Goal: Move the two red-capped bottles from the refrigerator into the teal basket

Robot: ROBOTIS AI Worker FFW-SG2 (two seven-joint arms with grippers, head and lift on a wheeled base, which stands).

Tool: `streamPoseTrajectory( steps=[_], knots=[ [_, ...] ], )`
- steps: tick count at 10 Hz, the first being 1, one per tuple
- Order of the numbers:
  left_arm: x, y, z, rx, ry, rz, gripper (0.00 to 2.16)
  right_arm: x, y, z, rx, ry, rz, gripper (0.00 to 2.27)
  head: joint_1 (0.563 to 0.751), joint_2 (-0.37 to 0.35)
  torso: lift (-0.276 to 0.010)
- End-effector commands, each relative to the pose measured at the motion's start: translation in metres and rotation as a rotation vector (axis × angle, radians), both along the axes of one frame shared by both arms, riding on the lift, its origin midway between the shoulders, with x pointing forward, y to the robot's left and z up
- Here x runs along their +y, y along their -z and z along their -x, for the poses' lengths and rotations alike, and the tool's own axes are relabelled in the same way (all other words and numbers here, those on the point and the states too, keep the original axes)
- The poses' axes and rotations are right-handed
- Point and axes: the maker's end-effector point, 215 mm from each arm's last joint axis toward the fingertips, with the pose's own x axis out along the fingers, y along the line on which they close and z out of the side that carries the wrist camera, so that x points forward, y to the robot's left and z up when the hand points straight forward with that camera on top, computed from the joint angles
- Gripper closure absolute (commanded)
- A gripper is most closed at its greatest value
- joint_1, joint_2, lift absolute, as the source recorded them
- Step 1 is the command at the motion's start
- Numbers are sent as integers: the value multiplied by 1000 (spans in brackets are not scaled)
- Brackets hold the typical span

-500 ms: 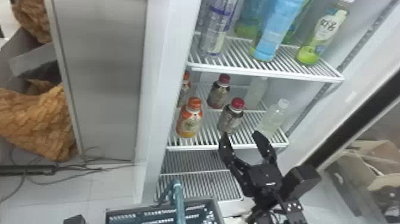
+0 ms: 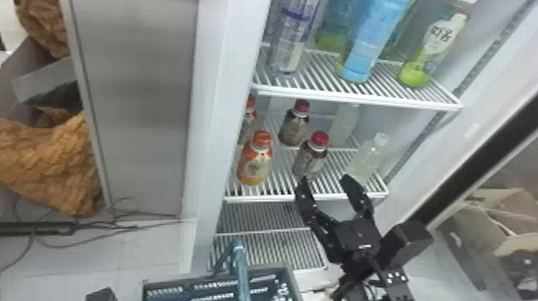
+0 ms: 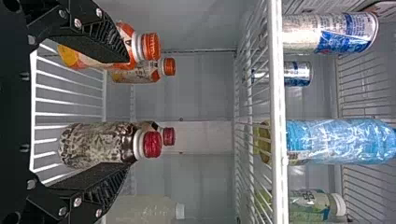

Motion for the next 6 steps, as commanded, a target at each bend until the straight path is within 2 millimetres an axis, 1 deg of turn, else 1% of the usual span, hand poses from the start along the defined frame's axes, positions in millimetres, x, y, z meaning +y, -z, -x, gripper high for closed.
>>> streamPoseTrajectory(
  steps=[1, 2, 4, 6],
  knots=[
    [0, 0, 0, 0, 0, 1, 1108, -1, 1, 0, 0, 2, -1, 236, 695, -350, -228],
    [0, 0, -1, 0, -3, 1, 1108, -4, 0, -1, -3, 6, 1, 231, 695, -350, -228],
    [0, 0, 0, 3, -3, 3, 1108, -11, 8, -6, 7, 17, 4, 223, 695, -350, -228],
    [0, 0, 0, 3, -3, 3, 1107, -17, 18, -17, 14, 5, 14, 217, 695, -350, -228]
  ],
)
